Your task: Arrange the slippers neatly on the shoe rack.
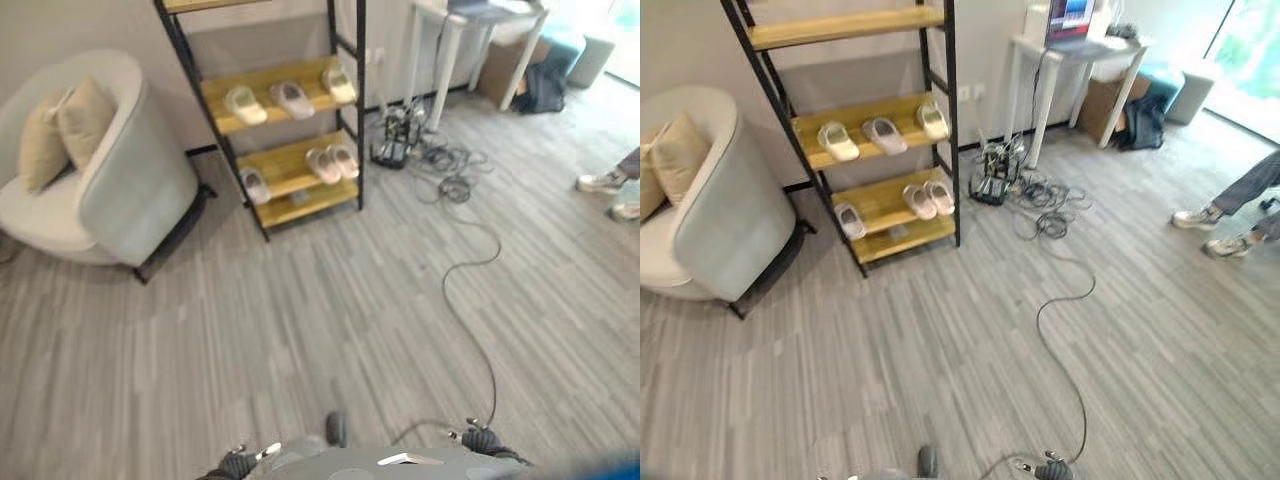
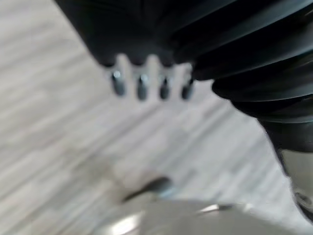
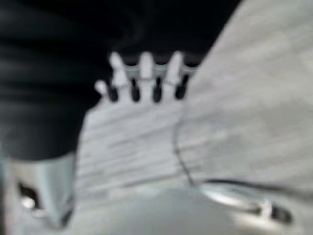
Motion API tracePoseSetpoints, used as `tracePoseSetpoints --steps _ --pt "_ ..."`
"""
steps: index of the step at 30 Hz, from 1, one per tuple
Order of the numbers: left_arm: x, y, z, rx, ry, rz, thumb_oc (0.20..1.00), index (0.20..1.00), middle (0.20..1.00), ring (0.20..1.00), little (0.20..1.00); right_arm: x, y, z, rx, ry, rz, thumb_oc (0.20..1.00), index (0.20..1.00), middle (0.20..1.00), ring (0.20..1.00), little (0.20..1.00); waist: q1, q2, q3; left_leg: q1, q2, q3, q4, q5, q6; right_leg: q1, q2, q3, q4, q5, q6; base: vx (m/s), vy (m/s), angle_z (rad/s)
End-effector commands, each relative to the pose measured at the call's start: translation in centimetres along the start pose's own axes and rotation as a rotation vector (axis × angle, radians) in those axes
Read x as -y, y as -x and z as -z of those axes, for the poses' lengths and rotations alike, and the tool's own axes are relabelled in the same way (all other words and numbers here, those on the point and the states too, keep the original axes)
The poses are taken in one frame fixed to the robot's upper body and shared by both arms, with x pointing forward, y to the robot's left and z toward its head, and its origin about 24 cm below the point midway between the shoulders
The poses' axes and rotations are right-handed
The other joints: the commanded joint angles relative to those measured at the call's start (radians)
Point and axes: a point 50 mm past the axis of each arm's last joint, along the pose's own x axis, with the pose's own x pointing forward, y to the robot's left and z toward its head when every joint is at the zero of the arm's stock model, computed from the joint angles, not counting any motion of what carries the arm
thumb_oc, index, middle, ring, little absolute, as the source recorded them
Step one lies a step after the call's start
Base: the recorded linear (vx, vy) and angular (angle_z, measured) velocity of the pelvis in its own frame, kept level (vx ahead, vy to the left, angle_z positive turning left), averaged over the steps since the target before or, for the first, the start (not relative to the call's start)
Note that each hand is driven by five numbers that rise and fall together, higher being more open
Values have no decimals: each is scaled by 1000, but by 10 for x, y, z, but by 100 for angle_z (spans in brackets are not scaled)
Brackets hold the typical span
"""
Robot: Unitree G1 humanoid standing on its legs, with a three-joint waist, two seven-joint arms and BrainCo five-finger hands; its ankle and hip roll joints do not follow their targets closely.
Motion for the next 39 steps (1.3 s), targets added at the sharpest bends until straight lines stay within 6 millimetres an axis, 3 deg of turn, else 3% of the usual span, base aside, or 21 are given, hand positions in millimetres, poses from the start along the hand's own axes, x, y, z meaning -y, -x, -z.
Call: tracePoseSetpoints --steps 1,2,4,7,8,10,12,14,16,17,19,20,21,22,23,25,26,28,33,36,39 --pt "-8 -4 -29 95 60 -38 1000 1000 1000 1000 1000 -12 -1 -16 65 -1 -26 1000 1000 1000 1000 1000 -9 79 51 -12 41 -58 101 -90 -60 66 -65 57 -364 136 -15 343 113 50" --pt "-8 -4 -29 95 60 -38 1000 1000 1000 1000 1000 -12 -1 -16 65 -1 -26 1000 1000 1000 1000 1000 -14 75 56 -7 37 -62 102 -92 -60 71 -70 54 -359 130 -15 449 36 22" --pt "-6 -5 -39 127 114 -42 1000 1000 1000 1000 1000 -13 0 -6 26 23 -38 1000 1000 1000 1000 1000 -33 81 59 18 35 -89 124 -129 -73 35 -89 55 -535 82 -23 364 -89 37" --pt "2 -4 -49 170 80 -25 1000 1000 1000 1000 1000 -14 2 4 -16 39 -39 1000 1000 1000 1000 1000 -66 70 64 63 21 -116 135 -178 -93 30 -82 144 -809 118 13 347 -154 68" --pt "7 -4 -49 177 75 -15 1000 1000 1000 1000 1000 1 2 16 -66 37 -1 1000 1000 1000 1000 1000 -73 70 61 87 19 -126 138 -194 -106 23 -79 162 -890 153 32 343 -184 60" --pt "11 -3 -47 166 88 -2 1000 1000 1000 1000 1000 2 3 25 -114 38 2 1000 1000 1000 1000 1000 -87 75 57 113 26 -136 138 -208 -114 25 -70 175 -900 161 40 334 -212 58" --pt "16 -2 -41 143 116 7 1000 1000 1000 1000 1000 2 4 28 -127 37 2 1000 1000 1000 1000 1000 -86 76 34 143 51 -164 137 -215 -130 45 -41 207 -871 143 23 310 -259 26" --pt "12 -3 -38 119 185 -1 1000 1000 1000 1000 1000 9 2 24 -116 54 12 1000 1000 1000 1000 1000 -77 79 14 132 94 -191 172 -195 -162 61 -11 180 -842 92 -9 222 -301 -9" --pt "11 -3 -40 124 205 -3 1000 1000 1000 1000 1000 12 1 22 -111 53 17 1000 1000 1000 1000 1000 -73 77 13 114 104 -198 204 -184 -174 73 -7 163 -840 75 -20 96 -221 49" --pt "6 -4 -49 151 271 -24 1000 1000 1000 1000 1000 19 -1 16 -93 52 37 1000 1000 1000 1000 1000 -52 58 22 17 127 -183 351 -117 -205 124 -19 105 -863 52 -44 36 -199 81" --pt "6 -4 -52 163 297 -23 1000 1000 1000 1000 1000 21 -1 16 -90 53 44 1000 1000 1000 1000 1000 -46 47 29 -22 144 -155 424 -102 -201 145 -24 89 -871 42 -56 52 -184 66" --pt "6 -4 -54 165 341 -29 1000 1000 1000 1000 1000 27 -3 12 -84 43 63 1000 1000 1000 1000 1000 -30 21 50 -86 181 -70 511 -96 -184 188 -26 55 -874 12 -80 59 -145 97" --pt "6 -4 -53 160 336 -29 1000 1000 1000 1000 1000 29 -3 12 -85 29 74 1000 1000 1000 1000 1000 -23 10 56 -114 190 -42 499 -102 -179 199 -29 38 -874 1 -83 169 -141 103" --pt "9 -4 -44 118 315 -24 1000 1000 1000 1000 1000 30 -4 10 -85 -2 90 1000 1000 1000 1000 1000 -8 -5 51 -159 202 -15 404 -122 -174 225 -35 6 -881 -16 -76 193 -3 78" --pt "12 -4 -39 99 308 -13 1000 1000 1000 1000 1000 30 -4 9 -80 -20 89 1000 1000 1000 1000 1000 0 -5 52 -185 218 -4 343 -84 -179 242 -35 -9 -886 -16 -70 277 73 76" --pt "12 -2 -17 12 313 -28 1000 1000 1000 1000 1000 23 -7 -3 -45 12 70 1000 1000 1000 1000 1000 18 4 39 -132 176 -79 226 -70 -184 239 -34 -2 -837 -31 -62 367 202 38" --pt "11 -1 -9 -25 332 -37 1000 1000 1000 1000 1000 22 -8 -10 -22 43 59 1000 1000 1000 1000 1000 23 1 27 -116 146 -89 217 -80 -177 243 -48 7 -824 -21 -51 376 244 -37" --pt "8 -1 -6 -35 329 -47 1000 1000 1000 1000 1000 20 -9 -15 -5 54 52 1000 1000 1000 1000 1000 26 2 16 -102 132 -75 209 -90 -168 243 -62 24 -820 -8 -39 234 169 -47" --pt "-2 -3 -16 20 276 -69 1000 1000 1000 1000 1000 17 -11 -31 53 62 36 1000 1000 1000 1000 1000 32 11 -10 -66 110 -49 175 -104 -152 270 -83 37 -866 8 -18 146 112 -13" --pt "-10 -5 -33 91 230 -87 1000 1000 1000 1000 1000 17 -12 -49 129 89 39 1000 1000 1000 1000 1000 31 18 -31 -33 101 -39 128 -101 -146 284 -91 37 -909 30 -1 105 74 11" --pt "-10 -5 -39 116 166 -91 1000 1000 1000 1000 1000 20 -12 -49 132 130 51 1000 1000 1000 1000 1000 31 21 -32 -27 103 -38 114 -96 -145 285 -95 32 -919 34 5 4 35 8"
